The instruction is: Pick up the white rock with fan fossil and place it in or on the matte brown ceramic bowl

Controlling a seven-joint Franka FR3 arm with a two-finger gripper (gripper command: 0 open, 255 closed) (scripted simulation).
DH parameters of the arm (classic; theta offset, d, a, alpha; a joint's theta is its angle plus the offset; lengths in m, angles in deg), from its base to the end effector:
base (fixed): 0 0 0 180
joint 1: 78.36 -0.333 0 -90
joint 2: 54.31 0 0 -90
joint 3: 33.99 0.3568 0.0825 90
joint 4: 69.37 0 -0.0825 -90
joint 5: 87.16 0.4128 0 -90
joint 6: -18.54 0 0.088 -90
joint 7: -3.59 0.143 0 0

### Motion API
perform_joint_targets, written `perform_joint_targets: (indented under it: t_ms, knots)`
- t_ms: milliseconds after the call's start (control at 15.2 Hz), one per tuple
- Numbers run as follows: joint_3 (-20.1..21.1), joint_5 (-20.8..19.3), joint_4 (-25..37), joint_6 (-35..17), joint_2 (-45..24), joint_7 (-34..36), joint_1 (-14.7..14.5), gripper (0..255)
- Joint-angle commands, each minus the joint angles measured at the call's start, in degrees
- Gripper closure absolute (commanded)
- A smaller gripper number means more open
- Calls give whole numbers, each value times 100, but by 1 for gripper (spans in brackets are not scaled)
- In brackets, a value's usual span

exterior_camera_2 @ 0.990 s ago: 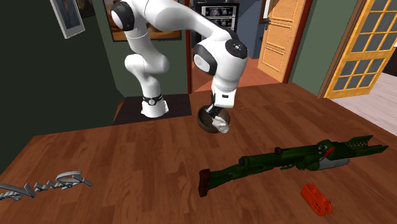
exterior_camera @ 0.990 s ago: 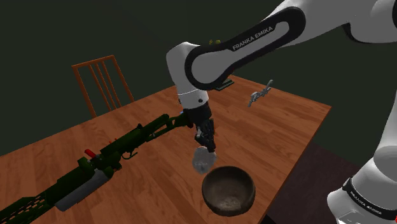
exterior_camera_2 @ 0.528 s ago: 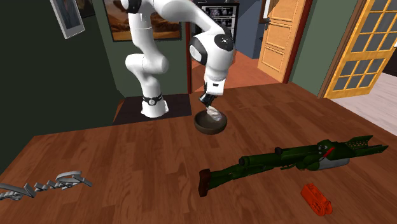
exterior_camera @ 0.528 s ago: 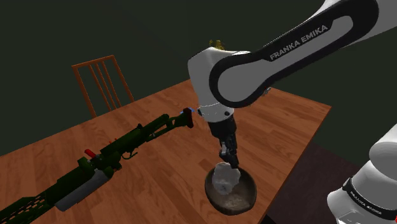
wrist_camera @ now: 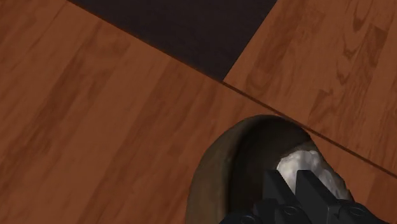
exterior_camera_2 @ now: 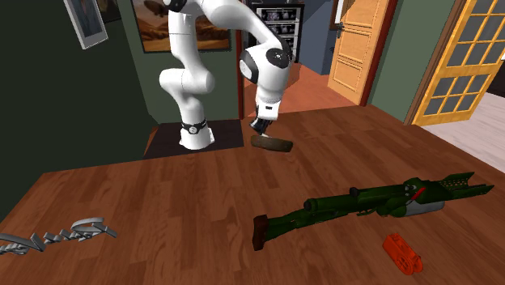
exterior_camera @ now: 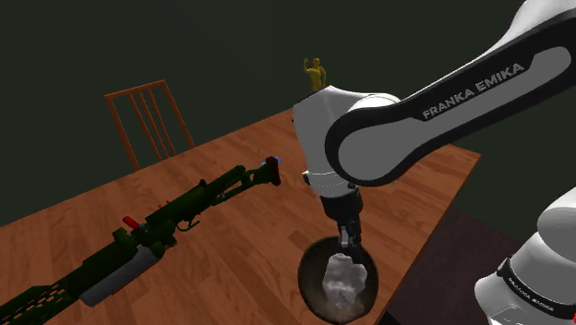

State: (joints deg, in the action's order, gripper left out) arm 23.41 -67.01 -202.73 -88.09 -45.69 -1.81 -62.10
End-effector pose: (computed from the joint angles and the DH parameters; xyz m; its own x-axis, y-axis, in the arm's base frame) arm 0.3216 0.3300 0.3365 0.7414 0.5676 -0.3581 0.5405 -0.8213 -0.1827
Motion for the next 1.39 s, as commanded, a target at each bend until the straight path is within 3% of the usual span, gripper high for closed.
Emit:
perform_joint_targets:
  t_ms: [0,66,198,330,528,660,726,1320]
  knots:
    - [0,0,0,0,0,0,0,255]
    - [-1,0,0,0,0,0,-1,0]
    - [765,-1889,643,59,-1046,83,-171,0]
    - [1151,-3742,1027,356,-2009,109,-797,0]
    - [1232,-5658,884,537,-2453,-616,-1993,0]
    - [1476,-6658,304,246,-2288,-1281,-2390,0]
    - [1610,-6945,57,78,-2169,-1495,-2420,0]
    - [1161,-7513,-167,-170,-2521,-1223,-2507,0]
